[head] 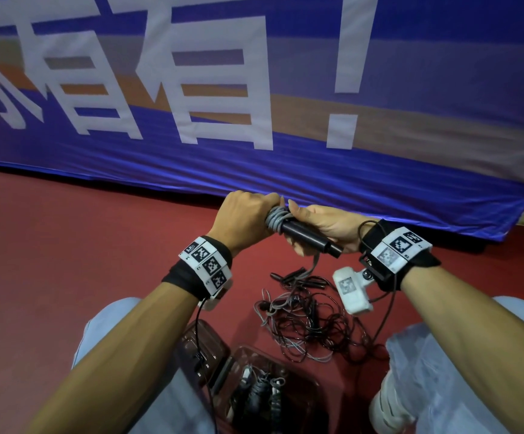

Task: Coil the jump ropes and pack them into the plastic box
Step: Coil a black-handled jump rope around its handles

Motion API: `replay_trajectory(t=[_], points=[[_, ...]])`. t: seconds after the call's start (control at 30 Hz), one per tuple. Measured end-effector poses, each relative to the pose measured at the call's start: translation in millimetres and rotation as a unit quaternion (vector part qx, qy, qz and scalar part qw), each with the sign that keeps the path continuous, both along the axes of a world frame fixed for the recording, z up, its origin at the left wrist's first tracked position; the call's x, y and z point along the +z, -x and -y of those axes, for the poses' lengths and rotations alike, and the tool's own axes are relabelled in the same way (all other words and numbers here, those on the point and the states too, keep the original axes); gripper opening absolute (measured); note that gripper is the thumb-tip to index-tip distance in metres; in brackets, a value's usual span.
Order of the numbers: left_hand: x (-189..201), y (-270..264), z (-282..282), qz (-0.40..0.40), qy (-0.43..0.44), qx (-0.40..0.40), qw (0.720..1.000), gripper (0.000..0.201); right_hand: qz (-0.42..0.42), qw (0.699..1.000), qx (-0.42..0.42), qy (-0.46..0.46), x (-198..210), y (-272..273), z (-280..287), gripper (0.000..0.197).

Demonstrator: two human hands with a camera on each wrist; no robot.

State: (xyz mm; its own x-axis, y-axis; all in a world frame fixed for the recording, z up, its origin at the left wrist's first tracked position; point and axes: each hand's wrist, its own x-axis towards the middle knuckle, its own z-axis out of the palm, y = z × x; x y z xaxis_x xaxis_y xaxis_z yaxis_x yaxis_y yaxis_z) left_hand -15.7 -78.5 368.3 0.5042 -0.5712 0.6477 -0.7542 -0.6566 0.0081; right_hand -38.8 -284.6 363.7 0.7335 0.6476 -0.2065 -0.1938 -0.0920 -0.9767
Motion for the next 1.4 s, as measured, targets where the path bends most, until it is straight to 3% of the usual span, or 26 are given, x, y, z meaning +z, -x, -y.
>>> replay_trajectory(t=[0.23,0.33,0.53,0.67,0.77,0.97,1.13,1.27,1.4], points=[[2,4,5,-0.082,0.072,0.098,0.989,0.009,-0.042,0.991,-0.051,-0.114,-8,6,-19,0.069],[2,3,9,-0.144,0.084,0.159,0.973,0.018,-0.048,0.988,-0.063,-0.129,-9,3,-28,0.073],[0,3,18,-0.208,0.042,0.249,0.945,0.019,-0.078,0.980,-0.174,-0.062,-23,-5,-47,0.073],[-10,-1,23,-0.230,0.020,0.287,0.930,0.019,-0.046,0.969,-0.244,0.001,-31,-3,-55,0.062],[-15,-3,28,-0.243,0.019,0.299,0.922,0.019,0.030,0.953,-0.287,0.090,-32,0,-56,0.057],[-24,-7,34,-0.248,-0.017,0.331,0.910,0.021,0.241,0.888,-0.248,0.303,-39,4,-51,0.038],[-37,-4,36,-0.248,-0.119,0.333,0.902,0.005,0.392,0.784,-0.187,0.443,-40,6,-33,0.031],[-38,-9,31,-0.256,-0.181,0.306,0.899,0.020,0.469,0.721,-0.156,0.485,-35,3,-19,0.033],[-33,-13,26,-0.263,-0.227,0.293,0.891,0.021,0.509,0.677,-0.141,0.513,-35,-1,-18,0.046]])
